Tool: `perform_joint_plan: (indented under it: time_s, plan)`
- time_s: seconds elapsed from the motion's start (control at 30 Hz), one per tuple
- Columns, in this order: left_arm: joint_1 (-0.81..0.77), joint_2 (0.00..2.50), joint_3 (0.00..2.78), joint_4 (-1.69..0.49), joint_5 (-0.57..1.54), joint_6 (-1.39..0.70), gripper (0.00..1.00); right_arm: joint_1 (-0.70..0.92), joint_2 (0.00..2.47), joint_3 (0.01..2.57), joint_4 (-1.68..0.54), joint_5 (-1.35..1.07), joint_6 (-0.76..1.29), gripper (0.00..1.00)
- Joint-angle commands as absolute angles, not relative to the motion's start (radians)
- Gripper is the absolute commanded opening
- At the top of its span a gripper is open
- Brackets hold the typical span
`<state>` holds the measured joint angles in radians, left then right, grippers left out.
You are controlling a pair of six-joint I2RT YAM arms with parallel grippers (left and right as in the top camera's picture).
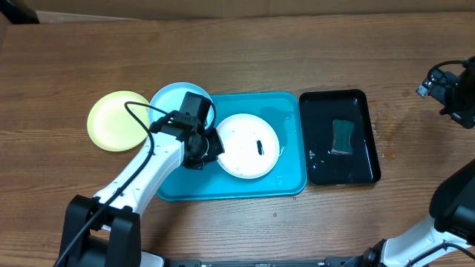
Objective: Clean dirty plates on tray and stack at the side
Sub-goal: 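Slide the white plate toward the tray center with the left gripper, then move the right gripper to the black tray and grasp the green sponge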
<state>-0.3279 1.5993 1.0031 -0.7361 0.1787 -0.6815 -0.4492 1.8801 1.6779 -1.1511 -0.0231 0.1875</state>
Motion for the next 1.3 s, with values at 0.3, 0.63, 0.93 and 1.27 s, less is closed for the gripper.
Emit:
perform_joint_plan:
  time_s: [0.3, 0.63, 0.93, 1.27]
  plan:
    - [-0.334, 1.603, 1.193, -0.971, 0.081, -0.456, 0.58, -0.450, 1.860, 1.682, -1.147, -0.028, 0.195, 1.00]
    - [-0.336, 1.632, 1.209, -0.970, 0.067, -0.427, 0.47, -0.450, 1.860, 1.682, -1.147, -0.028, 0.195, 1.00]
    - [-0.336, 1.764, 1.207, -0.900, 0.070, -0.427, 0.43, -0.450, 1.860, 1.682, -1.147, -0.028, 0.195, 1.00]
    - [-0.336, 1.858, 1.207, -0.876, 0.071, -0.427, 0.31, -0.450, 1.860, 1.682, -1.147, -0.028, 0.195, 1.00]
